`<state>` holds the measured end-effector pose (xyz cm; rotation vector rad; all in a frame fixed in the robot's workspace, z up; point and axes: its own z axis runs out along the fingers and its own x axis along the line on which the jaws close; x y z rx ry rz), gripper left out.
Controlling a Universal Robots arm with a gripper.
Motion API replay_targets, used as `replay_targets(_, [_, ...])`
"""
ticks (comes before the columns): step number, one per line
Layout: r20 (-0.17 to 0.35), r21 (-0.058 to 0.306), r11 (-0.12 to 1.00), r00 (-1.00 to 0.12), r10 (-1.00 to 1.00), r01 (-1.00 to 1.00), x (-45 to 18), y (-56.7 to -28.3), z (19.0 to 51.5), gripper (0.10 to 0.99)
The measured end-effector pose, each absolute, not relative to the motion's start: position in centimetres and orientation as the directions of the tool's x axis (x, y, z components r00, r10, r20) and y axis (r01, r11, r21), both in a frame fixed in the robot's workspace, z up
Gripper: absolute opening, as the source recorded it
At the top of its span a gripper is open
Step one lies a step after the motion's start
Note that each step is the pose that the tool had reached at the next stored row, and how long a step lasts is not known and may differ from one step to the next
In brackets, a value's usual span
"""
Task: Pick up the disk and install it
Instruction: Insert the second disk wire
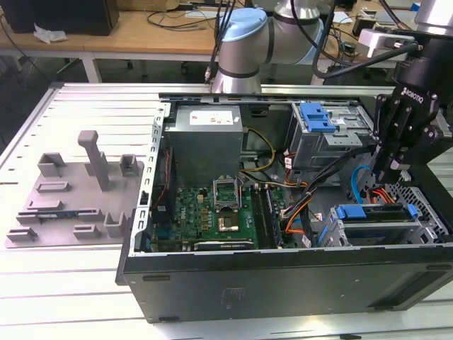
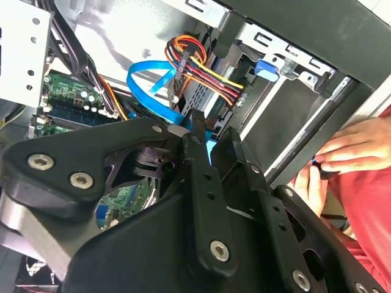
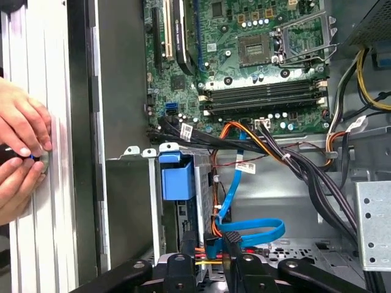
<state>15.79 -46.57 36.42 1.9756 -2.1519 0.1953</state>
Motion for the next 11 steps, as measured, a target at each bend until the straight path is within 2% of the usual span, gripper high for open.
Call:
replay_targets(5, [0.245,0.046,0.093,-0.079,-0.966,-0.995,15.79,-46.55,36.38,0.306])
replay_targets(6, [0.245,0.046,0.093,-0.079,-0.966,-0.995,15.79,-46.55,36.37,0.231])
replay_targets(11, [0.245,0.046,0.093,-0.079,-0.966,-0.995,15.79,-46.55,36.31,0.231])
